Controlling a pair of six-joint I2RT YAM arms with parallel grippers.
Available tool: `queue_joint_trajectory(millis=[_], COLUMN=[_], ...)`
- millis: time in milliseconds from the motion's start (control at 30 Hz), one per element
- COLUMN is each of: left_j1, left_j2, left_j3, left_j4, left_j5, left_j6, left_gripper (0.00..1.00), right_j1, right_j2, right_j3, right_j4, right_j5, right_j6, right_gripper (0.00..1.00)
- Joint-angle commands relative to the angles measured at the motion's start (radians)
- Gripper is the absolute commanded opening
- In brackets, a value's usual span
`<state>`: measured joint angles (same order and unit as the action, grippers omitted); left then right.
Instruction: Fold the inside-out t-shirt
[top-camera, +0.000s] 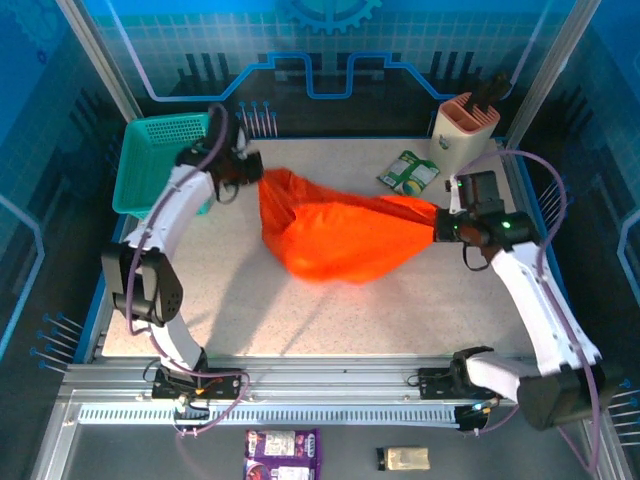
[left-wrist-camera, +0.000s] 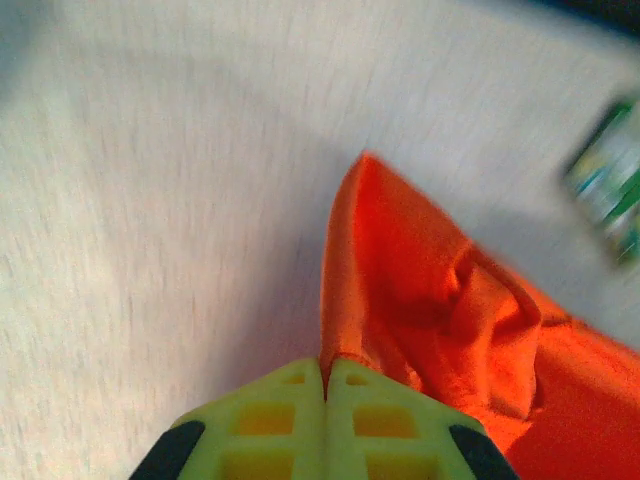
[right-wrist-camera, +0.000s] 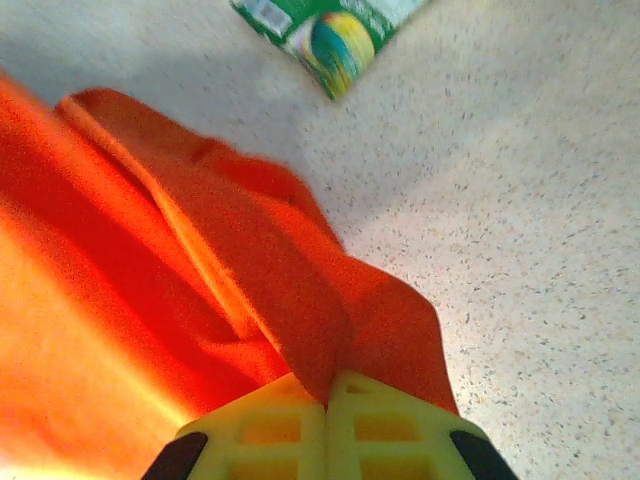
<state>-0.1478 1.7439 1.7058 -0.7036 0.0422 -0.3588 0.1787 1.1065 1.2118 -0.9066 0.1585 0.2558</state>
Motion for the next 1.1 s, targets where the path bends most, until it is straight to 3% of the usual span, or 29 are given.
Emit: queue_joint_trajectory(millis=[0, 167, 233, 300, 367, 467, 533, 667, 767, 867, 1067], left_j1=[0.034, 0.047, 0.046, 0.048, 0.05, 0.05, 0.051, 0.053, 0.05, 0.027, -0.081], left_j2=[0.073, 0.367, 0.495, 0.562, 0.583, 0.607, 0.648, 0.659, 0.585, 0.445, 0.122], left_j3=[0.259, 0.846, 1.041, 1.101, 1.042, 0.932, 0.941, 0.929, 0.819, 0.614, 0.098], left_j4=[-0.057, -0.19, -0.203, -0.156, -0.082, -0.013, -0.064, -0.185, -0.226, -0.209, -0.063], left_j5=[0.009, 0.05, 0.084, 0.102, 0.122, 0.145, 0.151, 0.142, 0.142, 0.148, 0.146], left_j6=[0.049, 0.07, 0.065, 0.045, 0.021, 0.013, 0.032, 0.08, 0.098, 0.11, 0.099], left_gripper=[0.0, 0.0, 0.0, 0.0, 0.0, 0.0, 0.01, 0.26, 0.32, 0.35, 0.41], right_j1=[0.017, 0.113, 0.228, 0.342, 0.442, 0.54, 0.558, 0.54, 0.507, 0.442, 0.325], right_j2=[-0.065, -0.109, -0.092, -0.058, 0.0, 0.105, 0.145, 0.212, 0.257, 0.283, 0.355], right_j3=[0.069, 0.144, 0.149, 0.137, 0.116, 0.113, 0.118, 0.123, 0.092, 0.013, -0.148], right_j4=[-0.166, -0.186, -0.141, -0.069, 0.028, 0.147, 0.153, 0.052, 0.002, 0.04, 0.324], right_j5=[-0.065, -0.294, -0.372, -0.406, -0.443, -0.486, -0.42, -0.202, -0.116, -0.148, -0.345], right_j6=[0.015, 0.044, 0.089, 0.129, 0.166, 0.195, 0.205, 0.198, 0.191, 0.211, 0.367], right_gripper=[0.0, 0.0, 0.0, 0.0, 0.0, 0.4, 0.52, 0.55, 0.55, 0.55, 0.54])
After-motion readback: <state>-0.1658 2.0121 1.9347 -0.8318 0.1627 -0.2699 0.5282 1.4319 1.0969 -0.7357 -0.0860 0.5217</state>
